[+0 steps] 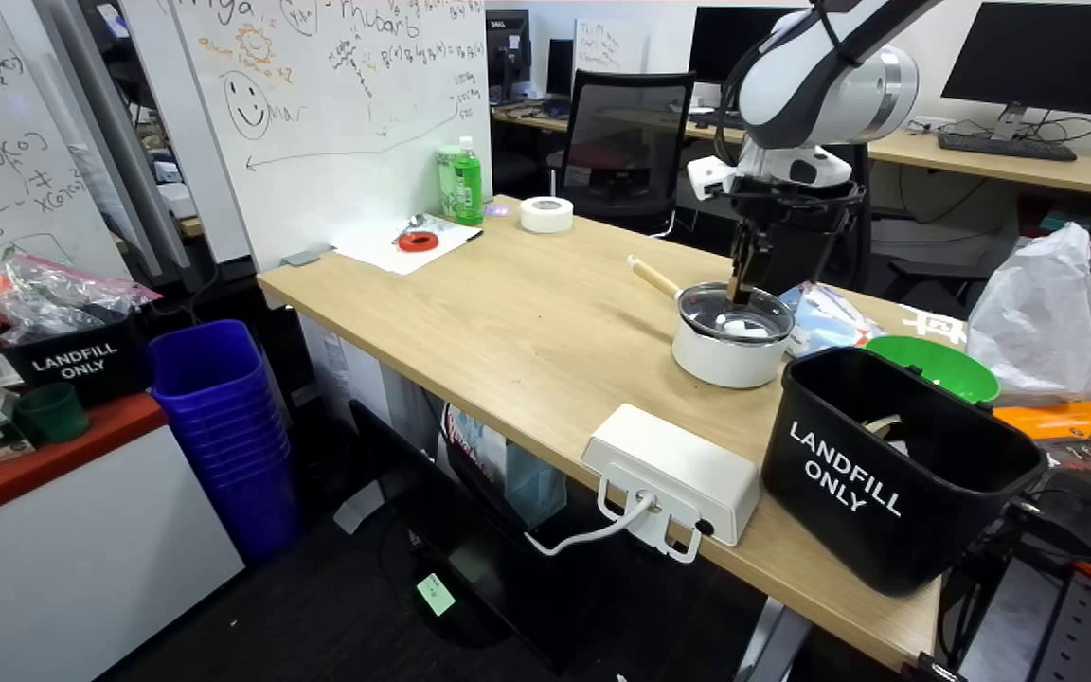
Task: Place the glass lid on the pot
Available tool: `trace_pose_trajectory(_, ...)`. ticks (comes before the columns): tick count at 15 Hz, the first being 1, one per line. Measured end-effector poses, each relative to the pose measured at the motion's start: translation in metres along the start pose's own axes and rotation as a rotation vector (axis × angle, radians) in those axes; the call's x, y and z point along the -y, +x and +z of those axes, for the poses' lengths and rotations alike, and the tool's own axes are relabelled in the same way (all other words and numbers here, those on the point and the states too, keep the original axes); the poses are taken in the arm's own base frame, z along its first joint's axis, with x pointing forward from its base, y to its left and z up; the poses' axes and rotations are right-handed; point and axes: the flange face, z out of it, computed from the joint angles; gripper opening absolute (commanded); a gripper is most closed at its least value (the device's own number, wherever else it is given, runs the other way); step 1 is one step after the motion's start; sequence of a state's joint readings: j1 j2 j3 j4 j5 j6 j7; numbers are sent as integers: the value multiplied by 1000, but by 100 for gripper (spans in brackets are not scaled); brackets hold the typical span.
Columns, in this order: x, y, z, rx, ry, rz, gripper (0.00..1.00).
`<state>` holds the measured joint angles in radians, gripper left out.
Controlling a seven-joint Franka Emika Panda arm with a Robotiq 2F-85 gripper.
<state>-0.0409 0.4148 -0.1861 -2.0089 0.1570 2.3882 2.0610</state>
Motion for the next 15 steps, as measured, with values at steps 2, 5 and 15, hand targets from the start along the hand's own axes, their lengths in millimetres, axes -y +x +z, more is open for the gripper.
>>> trace_pose_trajectory(2, 0, 0, 0, -1, -4, 1, 16)
trace_pose_trajectory(5, -3, 0, 4, -9, -34, 7, 16)
trace_pose_trajectory(15, -4, 1, 8, -19, -80, 21, 88)
